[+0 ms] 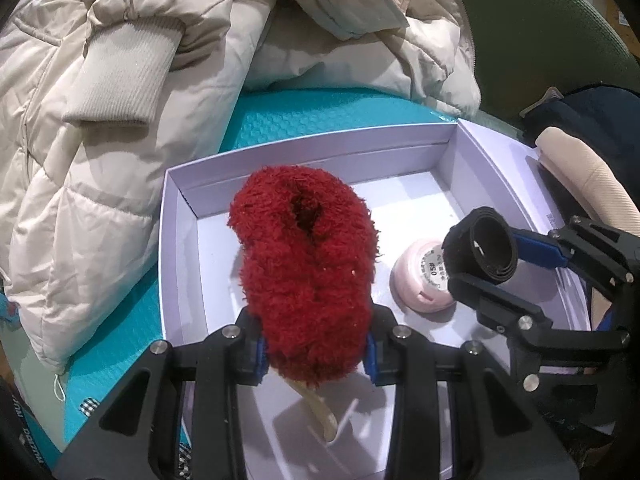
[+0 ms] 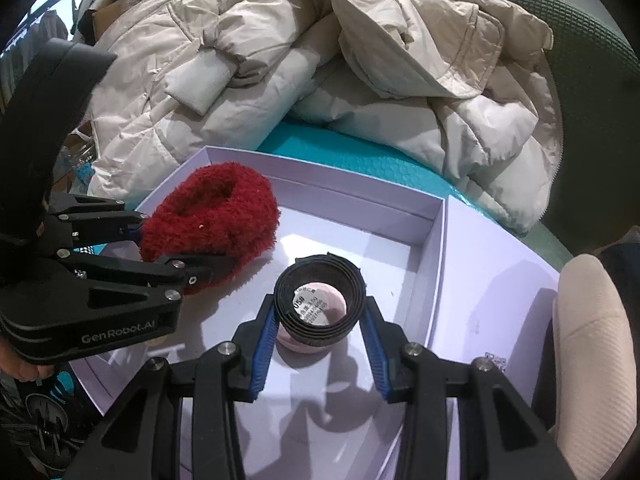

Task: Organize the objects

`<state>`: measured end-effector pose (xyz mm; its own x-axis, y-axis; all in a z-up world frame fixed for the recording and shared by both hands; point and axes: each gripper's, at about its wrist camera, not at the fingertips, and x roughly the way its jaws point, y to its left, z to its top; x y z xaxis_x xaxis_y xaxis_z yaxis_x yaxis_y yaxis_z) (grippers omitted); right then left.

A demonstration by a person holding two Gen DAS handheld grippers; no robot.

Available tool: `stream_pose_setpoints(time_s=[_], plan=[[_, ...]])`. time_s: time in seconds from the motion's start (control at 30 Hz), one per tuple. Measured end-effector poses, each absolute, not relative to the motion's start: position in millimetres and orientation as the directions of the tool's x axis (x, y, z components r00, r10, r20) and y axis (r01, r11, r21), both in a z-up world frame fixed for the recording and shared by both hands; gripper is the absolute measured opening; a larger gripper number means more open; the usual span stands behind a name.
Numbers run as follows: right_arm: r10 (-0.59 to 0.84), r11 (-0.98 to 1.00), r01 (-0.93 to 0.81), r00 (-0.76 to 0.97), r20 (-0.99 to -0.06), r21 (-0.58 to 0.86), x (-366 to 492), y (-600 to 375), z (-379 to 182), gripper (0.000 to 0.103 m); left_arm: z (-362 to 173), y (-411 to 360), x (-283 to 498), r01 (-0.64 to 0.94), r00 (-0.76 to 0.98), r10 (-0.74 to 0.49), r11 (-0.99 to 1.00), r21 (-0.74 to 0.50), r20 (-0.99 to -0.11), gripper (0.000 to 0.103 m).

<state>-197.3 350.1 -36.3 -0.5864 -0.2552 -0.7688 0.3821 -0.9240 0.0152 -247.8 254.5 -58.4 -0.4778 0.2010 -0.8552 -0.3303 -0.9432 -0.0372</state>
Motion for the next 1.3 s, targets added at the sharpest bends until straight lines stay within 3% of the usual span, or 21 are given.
stream_pose_setpoints(time_s=[0.3,0.5,0.63,1.3], plan=[[-0.24,-0.93,0.366,-0.571,-0.785,0.018,-199,352,-40,0.041,-60,260,-243,-0.338,-0.476,0.197,-0.941,-0.029,-0.857,0.035],[-0.232,-0.932,0.362,-0.564,-0.793,0.016,-200,351,-40,0.042,-57,258,-242,-0.323,-0.485,0.188,-0.946,-0.025,-0.854,0.042],[-0.228,-0.936,0.353,-0.576,-0.785,0.013,-199,352,-38,0.051,-52,255,-241,-0.3,-0.484,0.158,-0.954,-0.006,-0.86,0.047],[-0.292,-0.922,0.384,-0.616,-0.731,0.045,-181,352,-9,0.053,-13,228,-216,-0.263,-0.522,0.166,-0.964,-0.028,-0.837,0.049]])
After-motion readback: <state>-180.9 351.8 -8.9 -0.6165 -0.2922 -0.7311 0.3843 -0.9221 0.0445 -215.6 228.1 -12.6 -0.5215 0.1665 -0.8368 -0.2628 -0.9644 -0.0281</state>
